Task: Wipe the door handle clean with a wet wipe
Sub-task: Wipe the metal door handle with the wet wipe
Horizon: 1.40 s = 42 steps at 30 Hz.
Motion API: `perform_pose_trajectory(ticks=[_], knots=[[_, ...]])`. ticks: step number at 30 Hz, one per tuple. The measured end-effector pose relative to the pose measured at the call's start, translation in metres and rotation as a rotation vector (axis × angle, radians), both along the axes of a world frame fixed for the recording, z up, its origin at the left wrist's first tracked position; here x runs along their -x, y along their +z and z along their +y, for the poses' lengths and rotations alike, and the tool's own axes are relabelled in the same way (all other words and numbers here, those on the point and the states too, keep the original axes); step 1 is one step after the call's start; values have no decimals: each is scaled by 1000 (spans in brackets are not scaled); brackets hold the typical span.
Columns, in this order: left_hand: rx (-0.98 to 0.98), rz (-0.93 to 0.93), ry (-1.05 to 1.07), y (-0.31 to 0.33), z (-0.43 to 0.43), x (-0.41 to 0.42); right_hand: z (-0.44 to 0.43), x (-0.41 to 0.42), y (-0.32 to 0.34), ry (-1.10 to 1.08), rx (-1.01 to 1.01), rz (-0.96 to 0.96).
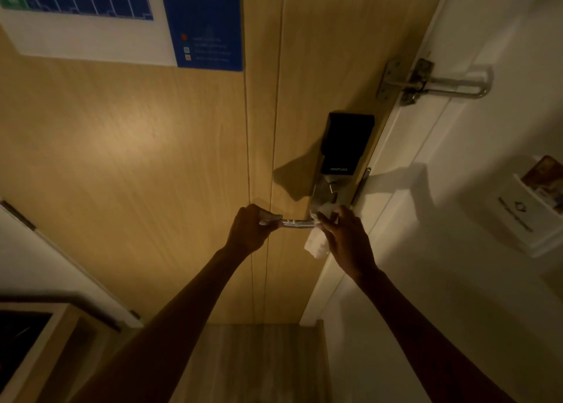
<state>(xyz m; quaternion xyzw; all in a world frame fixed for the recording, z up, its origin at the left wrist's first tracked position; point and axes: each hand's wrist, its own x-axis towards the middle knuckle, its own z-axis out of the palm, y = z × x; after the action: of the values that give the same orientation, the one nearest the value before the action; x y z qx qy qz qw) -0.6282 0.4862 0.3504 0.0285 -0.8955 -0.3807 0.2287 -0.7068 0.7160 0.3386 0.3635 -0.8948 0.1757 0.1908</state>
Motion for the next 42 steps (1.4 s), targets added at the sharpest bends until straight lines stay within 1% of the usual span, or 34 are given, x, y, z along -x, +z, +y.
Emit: perform_pose_trajectory(ticks=[4, 6, 9, 11, 15, 19, 22, 28, 29, 32, 33, 36, 38, 40, 42], knots=[[18, 23, -1, -1, -1, 0, 7, 3, 1, -61, 349, -187], [17, 21, 0, -1, -1, 0, 2, 2, 1, -96, 454, -236], [14, 9, -5, 0, -1, 0, 7, 10, -4, -101, 425, -292], [21, 1, -11, 1, 0, -1, 11, 15, -2, -75, 415, -294], [-29, -19, 12, 2, 2, -1, 5, 9, 3, 2, 243, -184], [-39, -24, 6, 4, 2, 0, 4, 10, 4, -50, 282, -240], [-16, -8, 12, 1, 1, -1, 16, 16, 8, -73, 255, -198], [12, -12, 41, -7, 2, -2, -9, 2, 12, -6, 43, -72], [1, -20, 50, -6, 2, -2, -4, 5, 12, -24, 42, -61], [-44, -40, 80, -5, 3, -2, 4, 5, 9, -93, 148, -93], [-47, -39, 83, -6, 4, -2, -1, 2, 7, -93, 142, -83], [-51, -53, 93, -7, 5, 0, -21, -6, 11, -8, -13, 29], [-58, -64, 90, -5, 4, 0, -17, -1, 19, 44, -71, 71], [-60, -52, 69, -6, 2, 1, -3, 5, 18, 43, -48, 63], [-63, -51, 73, -6, 2, 0, 3, 3, 13, 8, -3, 14]])
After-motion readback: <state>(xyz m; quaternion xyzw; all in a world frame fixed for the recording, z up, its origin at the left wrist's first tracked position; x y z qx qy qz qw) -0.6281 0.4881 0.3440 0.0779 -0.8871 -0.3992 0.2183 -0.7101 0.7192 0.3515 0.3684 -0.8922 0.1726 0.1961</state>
